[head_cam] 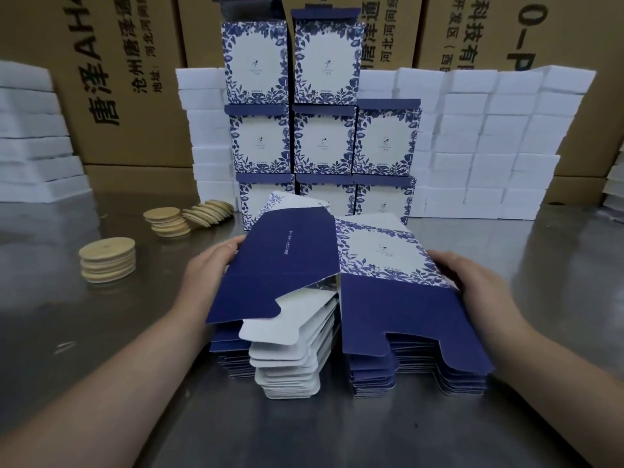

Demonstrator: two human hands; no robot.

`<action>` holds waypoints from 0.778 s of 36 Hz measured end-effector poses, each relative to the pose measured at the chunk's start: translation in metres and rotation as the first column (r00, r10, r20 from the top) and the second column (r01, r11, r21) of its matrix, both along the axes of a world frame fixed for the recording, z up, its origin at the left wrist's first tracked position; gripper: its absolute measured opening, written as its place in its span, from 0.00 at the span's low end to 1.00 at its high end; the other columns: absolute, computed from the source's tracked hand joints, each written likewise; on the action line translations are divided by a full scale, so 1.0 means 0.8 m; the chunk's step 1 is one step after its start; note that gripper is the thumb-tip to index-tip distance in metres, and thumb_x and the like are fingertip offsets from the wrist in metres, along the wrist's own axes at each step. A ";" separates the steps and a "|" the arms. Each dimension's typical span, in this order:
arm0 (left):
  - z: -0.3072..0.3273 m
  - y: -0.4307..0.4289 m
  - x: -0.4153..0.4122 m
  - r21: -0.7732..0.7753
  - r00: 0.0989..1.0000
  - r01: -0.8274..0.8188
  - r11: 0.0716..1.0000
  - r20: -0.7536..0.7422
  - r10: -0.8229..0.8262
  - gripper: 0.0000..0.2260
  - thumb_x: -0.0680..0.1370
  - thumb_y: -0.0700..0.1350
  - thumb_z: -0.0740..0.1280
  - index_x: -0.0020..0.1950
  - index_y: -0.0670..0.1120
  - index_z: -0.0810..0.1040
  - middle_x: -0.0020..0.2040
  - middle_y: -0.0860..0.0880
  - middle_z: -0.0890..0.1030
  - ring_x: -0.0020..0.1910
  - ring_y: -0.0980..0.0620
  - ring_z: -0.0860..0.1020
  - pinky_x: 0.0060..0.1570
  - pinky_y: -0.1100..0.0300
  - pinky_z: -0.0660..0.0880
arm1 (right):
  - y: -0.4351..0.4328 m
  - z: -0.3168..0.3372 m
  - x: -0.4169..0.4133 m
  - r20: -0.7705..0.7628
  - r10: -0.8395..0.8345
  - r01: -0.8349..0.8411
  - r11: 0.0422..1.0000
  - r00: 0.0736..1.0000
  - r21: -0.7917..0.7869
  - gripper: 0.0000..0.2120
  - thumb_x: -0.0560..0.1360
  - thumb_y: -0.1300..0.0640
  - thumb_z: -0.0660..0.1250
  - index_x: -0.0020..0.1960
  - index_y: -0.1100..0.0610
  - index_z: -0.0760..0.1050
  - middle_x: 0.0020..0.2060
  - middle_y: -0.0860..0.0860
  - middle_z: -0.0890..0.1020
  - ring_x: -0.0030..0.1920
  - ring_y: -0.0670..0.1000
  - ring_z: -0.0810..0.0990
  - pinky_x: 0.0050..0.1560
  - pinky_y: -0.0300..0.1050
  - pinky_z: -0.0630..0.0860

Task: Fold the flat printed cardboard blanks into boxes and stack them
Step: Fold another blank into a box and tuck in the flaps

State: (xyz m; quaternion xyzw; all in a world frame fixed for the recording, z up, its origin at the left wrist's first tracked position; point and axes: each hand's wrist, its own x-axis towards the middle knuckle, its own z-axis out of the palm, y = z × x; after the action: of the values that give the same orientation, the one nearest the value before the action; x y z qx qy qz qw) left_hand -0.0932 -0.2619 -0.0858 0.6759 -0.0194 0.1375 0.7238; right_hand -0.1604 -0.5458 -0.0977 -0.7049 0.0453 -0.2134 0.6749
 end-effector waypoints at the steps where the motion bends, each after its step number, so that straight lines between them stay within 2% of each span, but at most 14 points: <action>1: 0.003 -0.001 0.002 0.008 1.000 0.007 1.000 0.002 -0.007 0.12 0.81 0.40 0.56 0.55 0.51 0.77 0.41 0.58 0.79 0.29 0.68 0.77 0.26 0.77 0.68 | -0.002 -0.001 0.001 0.005 0.007 -0.007 1.000 1.000 -0.020 0.13 0.78 0.50 0.59 0.52 0.49 0.83 0.54 0.44 0.83 0.59 0.51 0.78 0.60 0.50 0.73; 2: 0.007 -0.001 0.005 0.028 1.000 0.013 1.000 -0.007 -0.012 0.12 0.81 0.40 0.55 0.60 0.51 0.74 0.46 0.57 0.77 0.34 0.66 0.77 0.27 0.78 0.67 | -0.003 0.000 0.001 0.012 0.023 -0.023 0.999 1.000 -0.025 0.14 0.77 0.48 0.60 0.54 0.48 0.82 0.56 0.44 0.82 0.61 0.52 0.76 0.64 0.53 0.70; 5: 0.024 -0.002 0.020 0.059 0.993 0.064 0.996 -0.100 -0.058 0.17 0.83 0.40 0.50 0.71 0.46 0.65 0.61 0.52 0.71 0.56 0.56 0.71 0.32 0.78 0.67 | -0.003 0.003 -0.001 0.046 0.107 -0.106 0.994 0.993 -0.024 0.19 0.73 0.43 0.60 0.59 0.47 0.79 0.61 0.45 0.79 0.66 0.53 0.73 0.69 0.58 0.64; 7: 0.029 -0.001 0.027 0.046 0.985 0.123 0.991 -0.129 -0.116 0.18 0.83 0.40 0.49 0.74 0.44 0.61 0.70 0.48 0.68 0.64 0.52 0.69 0.38 0.74 0.68 | -0.004 0.007 -0.001 0.078 0.156 -0.152 0.987 0.985 -0.048 0.24 0.70 0.41 0.60 0.61 0.48 0.78 0.63 0.45 0.78 0.68 0.51 0.71 0.71 0.57 0.61; 9: 0.034 -0.005 0.024 0.025 0.981 0.135 0.990 -0.140 -0.131 0.18 0.83 0.41 0.51 0.73 0.44 0.62 0.70 0.47 0.68 0.67 0.49 0.68 0.45 0.67 0.69 | -0.005 0.013 -0.002 0.092 0.196 -0.191 0.980 0.976 -0.059 0.25 0.71 0.40 0.59 0.64 0.48 0.76 0.66 0.45 0.75 0.70 0.50 0.67 0.72 0.57 0.58; 11: 0.038 -0.011 0.016 -0.027 0.982 0.132 0.991 -0.135 -0.134 0.18 0.83 0.41 0.49 0.73 0.43 0.62 0.65 0.50 0.70 0.62 0.52 0.72 0.41 0.70 0.70 | -0.006 0.016 -0.004 0.104 0.215 -0.210 0.976 0.971 -0.062 0.23 0.75 0.40 0.54 0.66 0.45 0.74 0.68 0.45 0.72 0.73 0.50 0.62 0.73 0.58 0.54; 14: 0.033 -0.011 -0.002 -0.039 0.975 0.216 0.976 -0.038 -0.217 0.19 0.83 0.41 0.44 0.73 0.42 0.60 0.55 0.53 0.73 0.40 0.62 0.77 0.31 0.75 0.72 | -0.006 0.021 -0.009 0.107 0.196 -0.186 0.978 0.975 -0.094 0.20 0.77 0.39 0.50 0.63 0.37 0.74 0.71 0.45 0.68 0.74 0.48 0.60 0.74 0.58 0.51; 16: 0.033 -0.009 -0.007 -0.069 0.964 0.266 0.962 -0.009 -0.267 0.19 0.83 0.43 0.42 0.72 0.43 0.61 0.55 0.53 0.74 0.32 0.67 0.78 0.30 0.75 0.72 | -0.002 0.028 -0.014 0.096 0.212 -0.200 0.972 0.972 -0.123 0.16 0.77 0.38 0.52 0.60 0.31 0.73 0.72 0.42 0.66 0.74 0.46 0.59 0.74 0.56 0.51; 18: 0.032 -0.007 -0.012 -0.080 0.954 0.300 0.951 0.052 -0.297 0.17 0.83 0.45 0.43 0.68 0.47 0.64 0.51 0.55 0.78 0.33 0.67 0.79 0.30 0.73 0.72 | 0.003 0.034 -0.019 0.098 0.244 -0.230 0.964 0.965 -0.135 0.14 0.74 0.35 0.57 0.56 0.30 0.76 0.66 0.36 0.71 0.71 0.42 0.64 0.74 0.52 0.55; 19: 0.030 -0.006 -0.015 -0.060 0.951 0.306 0.950 0.076 -0.301 0.16 0.83 0.46 0.44 0.64 0.50 0.67 0.49 0.55 0.80 0.34 0.66 0.80 0.30 0.72 0.73 | 0.007 0.035 -0.022 0.106 0.253 -0.234 0.958 0.962 -0.164 0.16 0.72 0.32 0.59 0.56 0.33 0.76 0.64 0.35 0.73 0.69 0.42 0.67 0.73 0.51 0.57; 21: 0.028 -0.006 -0.023 -0.009 0.950 0.298 0.955 0.103 -0.296 0.16 0.83 0.48 0.46 0.58 0.52 0.72 0.43 0.57 0.82 0.35 0.66 0.80 0.28 0.73 0.72 | 0.012 0.035 -0.027 0.119 0.262 -0.233 0.949 0.958 -0.214 0.29 0.66 0.26 0.60 0.62 0.39 0.72 0.65 0.40 0.73 0.69 0.44 0.68 0.73 0.54 0.59; 24: 0.026 -0.008 -0.028 0.020 0.950 0.284 0.959 0.132 -0.284 0.18 0.83 0.50 0.46 0.50 0.52 0.75 0.35 0.61 0.83 0.34 0.67 0.80 0.28 0.74 0.71 | 0.017 0.036 -0.032 0.099 0.264 -0.237 0.945 0.959 -0.227 0.49 0.55 0.19 0.60 0.69 0.45 0.66 0.70 0.46 0.70 0.71 0.48 0.66 0.73 0.55 0.59; 25: 0.026 -0.010 -0.027 0.012 0.949 0.286 0.958 0.132 -0.285 0.18 0.83 0.50 0.47 0.49 0.52 0.76 0.34 0.61 0.83 0.33 0.66 0.80 0.28 0.74 0.71 | 0.018 0.036 -0.032 0.098 0.258 -0.232 0.947 0.961 -0.223 0.51 0.52 0.18 0.60 0.68 0.45 0.67 0.69 0.47 0.70 0.71 0.49 0.67 0.72 0.55 0.59; 28: 0.025 -0.014 -0.027 0.024 0.961 0.228 0.973 0.152 -0.229 0.15 0.82 0.49 0.52 0.48 0.52 0.77 0.32 0.60 0.82 0.30 0.66 0.79 0.27 0.74 0.70 | 0.017 0.035 -0.032 0.123 0.253 -0.220 0.948 0.960 -0.231 0.46 0.48 0.17 0.60 0.59 0.41 0.68 0.62 0.45 0.74 0.68 0.48 0.69 0.72 0.54 0.61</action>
State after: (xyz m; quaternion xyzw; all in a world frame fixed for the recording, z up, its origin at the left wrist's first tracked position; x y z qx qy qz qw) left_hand -0.1148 -0.2729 -0.0655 0.6588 -0.1537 0.1048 0.7290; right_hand -0.1858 -0.5321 -0.0700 -0.7559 -0.1143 -0.1869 0.6170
